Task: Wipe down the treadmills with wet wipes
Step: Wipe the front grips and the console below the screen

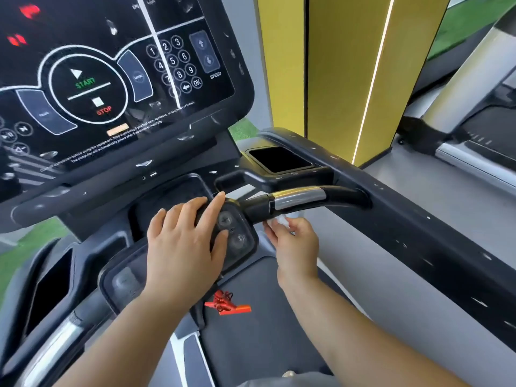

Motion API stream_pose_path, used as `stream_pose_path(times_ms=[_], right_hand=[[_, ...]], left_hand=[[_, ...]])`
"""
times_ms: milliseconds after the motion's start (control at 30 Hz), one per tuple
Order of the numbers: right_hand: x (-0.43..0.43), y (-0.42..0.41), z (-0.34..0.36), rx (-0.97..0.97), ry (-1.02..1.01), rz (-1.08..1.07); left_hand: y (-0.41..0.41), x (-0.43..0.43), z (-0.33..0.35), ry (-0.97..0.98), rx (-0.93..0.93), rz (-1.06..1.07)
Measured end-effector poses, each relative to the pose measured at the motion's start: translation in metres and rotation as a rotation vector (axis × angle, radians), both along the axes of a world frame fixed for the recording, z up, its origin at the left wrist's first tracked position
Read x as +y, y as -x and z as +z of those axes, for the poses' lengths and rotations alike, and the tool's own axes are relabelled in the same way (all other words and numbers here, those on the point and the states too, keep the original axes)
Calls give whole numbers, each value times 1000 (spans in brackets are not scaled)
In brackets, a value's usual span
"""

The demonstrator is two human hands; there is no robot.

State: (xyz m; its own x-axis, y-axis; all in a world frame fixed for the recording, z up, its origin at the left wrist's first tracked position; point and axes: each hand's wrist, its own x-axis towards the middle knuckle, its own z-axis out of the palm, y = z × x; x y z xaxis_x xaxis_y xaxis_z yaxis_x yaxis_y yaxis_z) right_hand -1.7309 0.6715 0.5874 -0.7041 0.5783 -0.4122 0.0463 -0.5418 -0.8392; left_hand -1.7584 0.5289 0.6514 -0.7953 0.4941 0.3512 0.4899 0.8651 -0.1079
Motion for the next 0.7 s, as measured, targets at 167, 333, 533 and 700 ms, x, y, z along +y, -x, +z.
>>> stream_pose_path(times_ms=[167, 333, 533, 700], right_hand=[[-10, -4, 5, -43, -111, 54], [-16, -9, 10, -63, -218, 104], [-4, -17, 21, -59, -356, 207], [7, -5, 46, 100, -269, 287]], left_hand=[[2, -7, -3, 2, 4, -41], [2, -7, -4, -16, 22, -53], [2, -7, -5, -49, 37, -60], [1, -5, -6, -70, -6, -47]])
